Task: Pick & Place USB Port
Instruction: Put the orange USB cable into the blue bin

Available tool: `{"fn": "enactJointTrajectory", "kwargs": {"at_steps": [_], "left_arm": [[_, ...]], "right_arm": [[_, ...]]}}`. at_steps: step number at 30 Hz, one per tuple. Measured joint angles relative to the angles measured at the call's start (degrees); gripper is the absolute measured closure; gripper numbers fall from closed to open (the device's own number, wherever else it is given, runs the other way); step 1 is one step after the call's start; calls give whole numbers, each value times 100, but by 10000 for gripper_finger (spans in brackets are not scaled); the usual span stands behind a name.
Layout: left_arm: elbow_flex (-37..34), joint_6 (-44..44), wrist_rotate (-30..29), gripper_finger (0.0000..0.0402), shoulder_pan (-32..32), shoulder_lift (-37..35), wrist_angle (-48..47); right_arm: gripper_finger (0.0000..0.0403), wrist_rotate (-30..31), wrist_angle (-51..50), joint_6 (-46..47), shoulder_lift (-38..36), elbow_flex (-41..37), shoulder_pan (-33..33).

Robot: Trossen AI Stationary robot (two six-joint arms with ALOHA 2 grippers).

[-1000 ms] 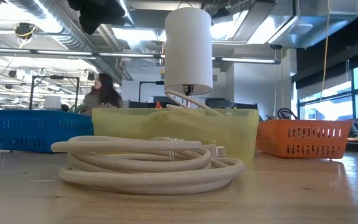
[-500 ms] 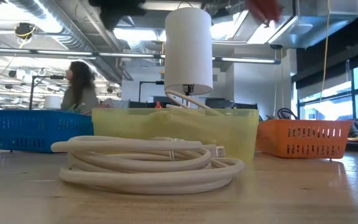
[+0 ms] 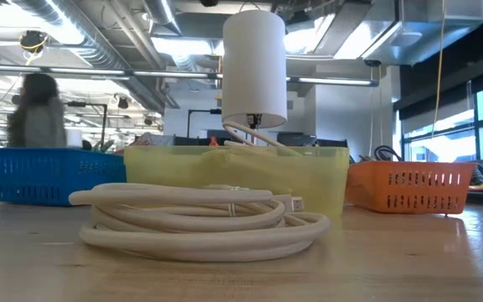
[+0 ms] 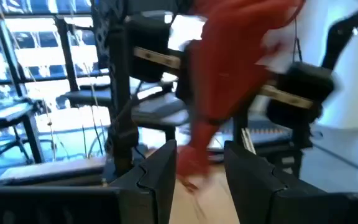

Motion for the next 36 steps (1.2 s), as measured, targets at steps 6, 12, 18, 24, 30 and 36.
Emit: {"fn": "enactJointTrajectory", "kwargs": {"at_steps": [6, 12, 18, 24, 30, 36], "left_arm": [[-11, -28, 429, 274, 28, 357, 1029], [-13, -293, 805, 274, 38, 357, 1040], [4, -429, 1057, 264, -13, 357, 1005], [7, -401, 1062, 217, -87, 302, 1006], [11, -382, 1027, 200, -85, 302, 1016], [11, -86, 697, 239, -85, 302, 1082]], "right_arm": [[379, -605, 654, -722, -17, 15, -177], [379, -663, 816, -1023, -2, 13, -238], [379, -619, 758, -1046, 21, 4, -269], [379, -695, 848, -1089, 22, 2, -264], [379, -761, 1018, -1188, 22, 0, -314], [380, -993, 1081, -1178, 22, 0, -458]]}}
